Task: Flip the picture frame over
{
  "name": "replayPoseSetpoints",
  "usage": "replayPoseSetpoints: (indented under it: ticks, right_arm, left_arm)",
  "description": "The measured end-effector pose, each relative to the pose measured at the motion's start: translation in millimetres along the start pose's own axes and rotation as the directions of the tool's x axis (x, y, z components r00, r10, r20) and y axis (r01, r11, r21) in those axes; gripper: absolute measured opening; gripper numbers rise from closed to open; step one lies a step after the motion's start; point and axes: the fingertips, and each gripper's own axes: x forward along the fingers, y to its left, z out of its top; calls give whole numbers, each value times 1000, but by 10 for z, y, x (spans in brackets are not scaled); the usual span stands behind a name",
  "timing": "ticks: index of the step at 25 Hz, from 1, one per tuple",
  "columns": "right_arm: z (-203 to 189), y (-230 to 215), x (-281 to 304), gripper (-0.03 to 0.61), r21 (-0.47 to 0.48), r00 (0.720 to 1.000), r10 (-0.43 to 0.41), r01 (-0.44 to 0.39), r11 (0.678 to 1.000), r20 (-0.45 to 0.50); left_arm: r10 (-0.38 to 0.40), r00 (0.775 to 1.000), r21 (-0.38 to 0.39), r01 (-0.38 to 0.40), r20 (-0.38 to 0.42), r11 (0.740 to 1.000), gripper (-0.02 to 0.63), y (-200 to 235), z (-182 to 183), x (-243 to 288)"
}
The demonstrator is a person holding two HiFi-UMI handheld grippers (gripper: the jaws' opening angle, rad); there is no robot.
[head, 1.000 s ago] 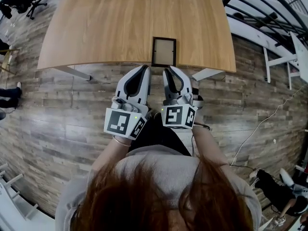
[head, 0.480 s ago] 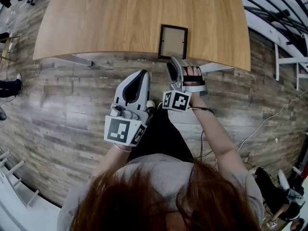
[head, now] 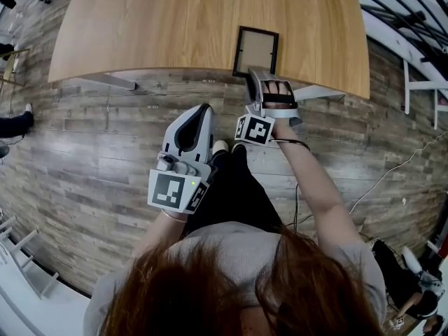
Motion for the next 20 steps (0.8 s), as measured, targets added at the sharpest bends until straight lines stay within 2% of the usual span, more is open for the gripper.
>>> replayPoseSetpoints:
  ticks: [1,10,13,16,20]
  right_arm:
    - [-2,-22,-10,110,5,1000,-8,8,1000,2]
    - [83,-187,-175,98,108,997,-30,23,994,67]
    - [175,-376,-246,95,194,990,-59,34,980,125]
    - [286,-661,-348,94,339,976,-124,56,939,181]
    - [323,-952,-434,92,523,962,-182,52,851,201]
  left_arm:
    - [1,1000,-2,-1,-6,1000,9,11,-17,-18]
    - [-26,1000,2,26,-3,1000,9,-17,31,-32]
    - [-30,1000,6,30,2,1000,8,-2,79,-21]
    - [-33,999,7,33,3,999,9,-4,106,6]
    - [-49,999,7,49,13,999,9,-51,168,45]
